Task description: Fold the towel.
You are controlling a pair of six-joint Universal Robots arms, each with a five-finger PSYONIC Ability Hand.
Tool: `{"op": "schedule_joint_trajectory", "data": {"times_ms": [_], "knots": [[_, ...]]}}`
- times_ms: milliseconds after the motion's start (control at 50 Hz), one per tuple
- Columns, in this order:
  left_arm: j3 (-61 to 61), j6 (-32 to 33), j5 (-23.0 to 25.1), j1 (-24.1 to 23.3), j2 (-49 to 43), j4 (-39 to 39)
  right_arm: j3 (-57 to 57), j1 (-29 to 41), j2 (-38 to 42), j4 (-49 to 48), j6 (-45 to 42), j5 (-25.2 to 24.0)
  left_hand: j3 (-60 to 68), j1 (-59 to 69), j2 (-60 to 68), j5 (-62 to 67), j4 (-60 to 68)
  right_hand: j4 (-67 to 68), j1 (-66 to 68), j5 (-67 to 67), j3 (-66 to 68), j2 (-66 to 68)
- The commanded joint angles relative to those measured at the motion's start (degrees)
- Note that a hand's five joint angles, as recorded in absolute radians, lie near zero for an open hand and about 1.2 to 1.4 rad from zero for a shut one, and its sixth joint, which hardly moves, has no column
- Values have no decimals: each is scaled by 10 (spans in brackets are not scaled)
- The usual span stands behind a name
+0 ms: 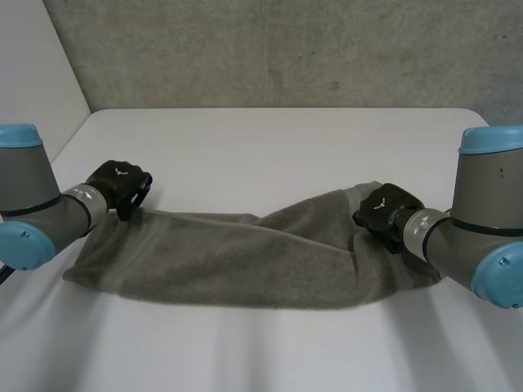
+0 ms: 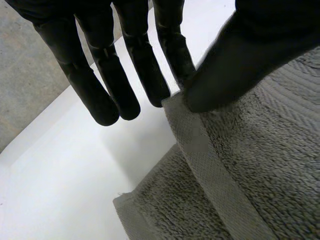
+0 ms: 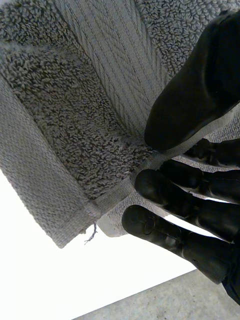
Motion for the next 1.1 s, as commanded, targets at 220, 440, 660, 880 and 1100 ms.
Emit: {"op": "schedule_joint_trajectory", "data": {"times_ms": [220,440,660,880,1100], "knots": [[-24,1,3,1,3,2,3,1,-1,1,0,0,-259,-247,-250,-349,-255,27,28,16,31,36],[-20,2,2,0,-18,18,3,1,0,1,0,0,-294,-283,-286,-385,-290,27,28,16,31,36],[-16,1,-16,1,-27,62,0,-1,-1,0,0,0,-45,-34,-37,-136,-41,27,28,16,31,36],[-60,-8,-78,9,57,77,-20,-9,-21,5,2,0,-45,-34,-37,-136,-41,27,28,16,31,36],[-133,-3,-81,51,111,81,-106,-17,-11,21,-4,-3,-45,-34,-37,-136,-41,27,28,16,31,36]]}}
